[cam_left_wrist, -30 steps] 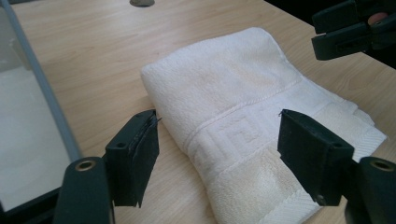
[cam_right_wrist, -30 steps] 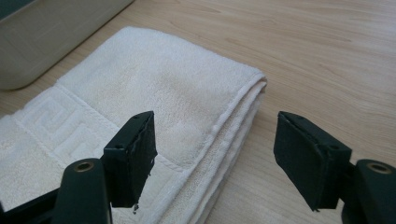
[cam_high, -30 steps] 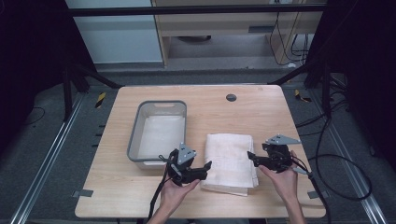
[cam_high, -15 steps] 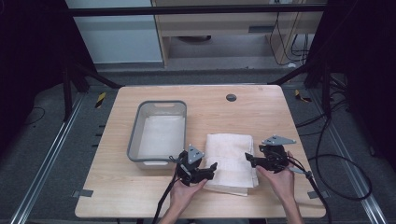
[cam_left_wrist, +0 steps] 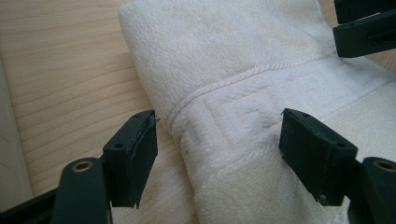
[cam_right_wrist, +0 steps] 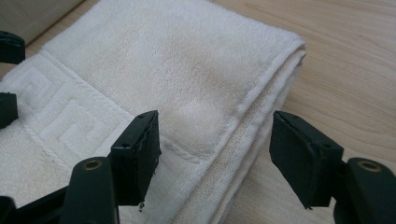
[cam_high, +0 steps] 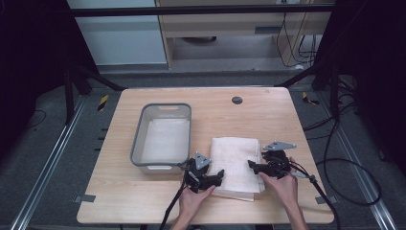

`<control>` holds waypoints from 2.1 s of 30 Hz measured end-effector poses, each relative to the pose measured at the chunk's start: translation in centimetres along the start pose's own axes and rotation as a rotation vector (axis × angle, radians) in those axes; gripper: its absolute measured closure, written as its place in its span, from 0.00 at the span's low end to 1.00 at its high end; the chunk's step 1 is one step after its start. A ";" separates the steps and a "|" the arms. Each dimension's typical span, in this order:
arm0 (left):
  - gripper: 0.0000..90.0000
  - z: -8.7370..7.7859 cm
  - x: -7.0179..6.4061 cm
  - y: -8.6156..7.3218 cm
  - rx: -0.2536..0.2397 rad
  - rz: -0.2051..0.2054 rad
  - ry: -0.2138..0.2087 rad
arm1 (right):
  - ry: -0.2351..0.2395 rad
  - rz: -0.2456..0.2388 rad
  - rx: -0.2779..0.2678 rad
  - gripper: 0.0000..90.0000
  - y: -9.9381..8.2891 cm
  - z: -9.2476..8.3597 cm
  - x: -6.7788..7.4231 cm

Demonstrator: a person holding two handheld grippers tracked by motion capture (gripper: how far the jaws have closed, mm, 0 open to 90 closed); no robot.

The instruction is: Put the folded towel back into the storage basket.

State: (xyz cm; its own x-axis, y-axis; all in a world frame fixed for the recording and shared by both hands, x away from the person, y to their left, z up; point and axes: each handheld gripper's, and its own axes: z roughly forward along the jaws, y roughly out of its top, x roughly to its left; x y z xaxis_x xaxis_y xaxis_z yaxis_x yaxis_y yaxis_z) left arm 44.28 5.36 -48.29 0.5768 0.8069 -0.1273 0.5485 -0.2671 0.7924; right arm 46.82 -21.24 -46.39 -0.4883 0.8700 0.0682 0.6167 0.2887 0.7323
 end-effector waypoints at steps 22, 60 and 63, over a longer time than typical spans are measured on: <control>0.27 1.2 0.1 -0.9 0.029 -0.010 -0.035 | 0.035 0.071 0.017 0.42 -1.5 1.2 -0.6; 0.55 2.0 0.3 -0.9 0.066 -0.066 -0.145 | 0.142 0.206 0.082 0.57 -1.7 2.3 -1.3; 0.58 1.9 0.3 -0.8 0.069 -0.072 -0.148 | 0.165 0.223 0.083 0.63 -1.8 2.3 -1.4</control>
State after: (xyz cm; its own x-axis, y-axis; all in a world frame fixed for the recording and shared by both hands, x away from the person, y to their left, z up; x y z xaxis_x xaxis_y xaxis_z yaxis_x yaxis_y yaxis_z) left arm 45.17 4.78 -50.12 0.6147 0.7401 -0.2728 0.6290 -0.2512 0.7357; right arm 47.86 -22.05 -49.35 -0.4241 0.8411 0.3357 0.7656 0.1349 0.6290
